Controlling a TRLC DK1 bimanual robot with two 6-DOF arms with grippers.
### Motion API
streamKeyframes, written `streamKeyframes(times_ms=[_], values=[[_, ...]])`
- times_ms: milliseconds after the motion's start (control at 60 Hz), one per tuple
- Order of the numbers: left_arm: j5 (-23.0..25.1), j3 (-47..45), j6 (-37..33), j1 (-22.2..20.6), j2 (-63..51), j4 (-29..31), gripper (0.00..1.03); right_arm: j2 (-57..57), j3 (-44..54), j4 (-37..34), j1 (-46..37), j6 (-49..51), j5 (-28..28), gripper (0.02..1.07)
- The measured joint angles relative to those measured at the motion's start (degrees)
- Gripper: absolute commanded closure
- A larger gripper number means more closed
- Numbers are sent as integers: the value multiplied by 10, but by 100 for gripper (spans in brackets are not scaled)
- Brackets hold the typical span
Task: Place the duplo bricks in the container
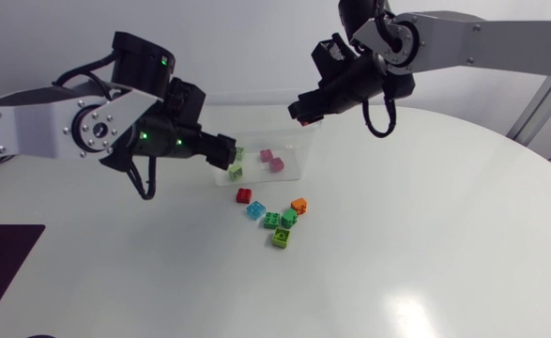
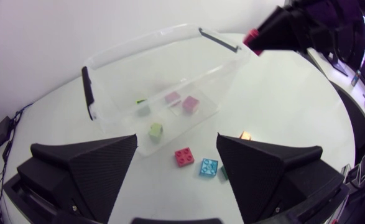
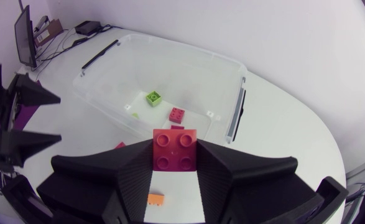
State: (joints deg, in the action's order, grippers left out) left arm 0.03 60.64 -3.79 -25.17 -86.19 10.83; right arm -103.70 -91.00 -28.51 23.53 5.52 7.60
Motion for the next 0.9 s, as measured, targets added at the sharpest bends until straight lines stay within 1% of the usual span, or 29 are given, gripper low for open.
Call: streamKeyframes(times_ms=[233, 400, 417, 483, 517, 550, 583, 600, 633, 733, 900], values=[[16, -49, -22, -32, 11, 2, 15, -64, -86, -14, 0, -9, -4, 74], [16, -59, -25, -47, 5, -1, 15, -109, -134, -18, 0, -13, -6, 72], [16, -59, -25, -49, 3, -2, 15, -114, -137, -19, 0, -13, -8, 70], [16, -59, -25, -55, -5, -4, 16, -130, -149, -23, 0, -13, -14, 52], [16, -59, -25, -60, -10, -4, 16, -141, -157, -26, 0, -13, -16, 41], [16, -59, -25, -65, -15, -4, 16, -151, -166, -30, 0, -13, -18, 25], [16, -59, -25, -70, -21, -4, 16, -160, -175, -33, 0, -13, -19, 12], [16, -59, -25, -74, -24, -4, 16, -165, -179, -35, 0, -13, -20, 9], [16, -59, -25, -82, -30, -4, 16, -175, -188, -41, 0, -13, -24, 7], [16, -57, -25, -108, -49, 2, 16, -189, -199, -49, 0, -15, -29, 7], [16, -21, -19, -142, -94, 53, 16, -169, -185, -57, -5, -18, -29, 7]])
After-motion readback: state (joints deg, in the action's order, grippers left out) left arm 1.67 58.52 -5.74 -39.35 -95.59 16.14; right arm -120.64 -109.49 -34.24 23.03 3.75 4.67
